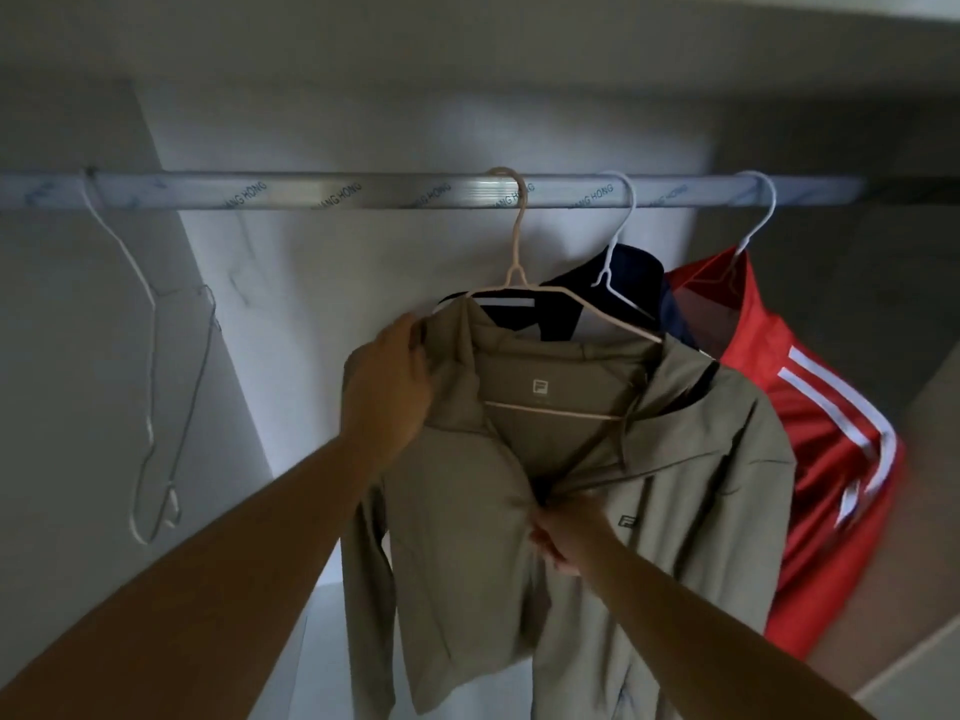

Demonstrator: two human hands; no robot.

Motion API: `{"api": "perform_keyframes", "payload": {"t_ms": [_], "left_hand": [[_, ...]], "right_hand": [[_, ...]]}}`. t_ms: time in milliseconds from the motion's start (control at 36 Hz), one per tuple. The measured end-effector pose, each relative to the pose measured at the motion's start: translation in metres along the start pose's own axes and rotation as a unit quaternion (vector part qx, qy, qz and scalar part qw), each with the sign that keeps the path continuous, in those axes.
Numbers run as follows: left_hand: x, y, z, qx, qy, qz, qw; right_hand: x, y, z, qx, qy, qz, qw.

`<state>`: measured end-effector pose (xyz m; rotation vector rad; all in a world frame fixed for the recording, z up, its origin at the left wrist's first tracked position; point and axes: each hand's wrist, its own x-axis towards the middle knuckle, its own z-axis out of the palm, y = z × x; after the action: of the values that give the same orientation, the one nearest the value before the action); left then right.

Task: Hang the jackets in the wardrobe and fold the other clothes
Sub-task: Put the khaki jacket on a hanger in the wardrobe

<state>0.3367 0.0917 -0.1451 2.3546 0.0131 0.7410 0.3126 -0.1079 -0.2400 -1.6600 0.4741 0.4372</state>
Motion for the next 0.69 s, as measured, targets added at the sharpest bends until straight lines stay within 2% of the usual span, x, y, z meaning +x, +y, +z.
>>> {"api": "perform_keyframes", "payload": {"t_ms": [56, 111, 139, 194, 250, 333, 444, 528, 583, 694], "left_hand": [[-0.039, -0.016, 0.013, -0.082, 0.008, -0.067, 0.994], [-0.082, -0.031, 0.035, -0.103, -0.076, -0.178, 0.976], [-0.101, -0.038, 0.048, -0.071, -0.133, -0.195, 0.969], [-0.134, -0.039, 0.072, 0.023, -0.250, -0.108, 0.962], [-0.151, -0.030, 0.093, 0.017, -0.304, -0.040, 0.952], [-0.153, -0.011, 0.107, -0.038, -0.255, -0.049, 0.965], [-0.145, -0.005, 0.109, 0.016, -0.178, -0.010, 0.984], [-0.146, -0.013, 0.106, 0.061, -0.211, 0.009, 0.975], [-0.143, -0.020, 0.102, 0.110, -0.243, -0.010, 0.964], [-0.135, -0.026, 0.096, 0.165, -0.257, -0.032, 0.952]], "right_hand": [[-0.009, -0.001, -0.010, -0.091, -0.033, 0.020, 0.995], [-0.015, -0.005, -0.018, -0.144, -0.062, 0.029, 0.987], [-0.018, -0.007, -0.020, -0.157, -0.073, 0.032, 0.984], [-0.025, -0.011, -0.023, -0.174, -0.093, 0.028, 0.980], [-0.031, -0.012, -0.025, -0.170, -0.117, 0.019, 0.978], [-0.040, -0.011, -0.027, -0.128, -0.152, 0.008, 0.980], [-0.049, -0.010, -0.027, -0.066, -0.150, -0.016, 0.986], [-0.054, -0.016, -0.026, -0.006, -0.136, -0.068, 0.988], [-0.057, -0.026, -0.025, 0.044, -0.135, -0.092, 0.986], [-0.063, -0.046, -0.019, 0.080, -0.138, -0.126, 0.979]]}}
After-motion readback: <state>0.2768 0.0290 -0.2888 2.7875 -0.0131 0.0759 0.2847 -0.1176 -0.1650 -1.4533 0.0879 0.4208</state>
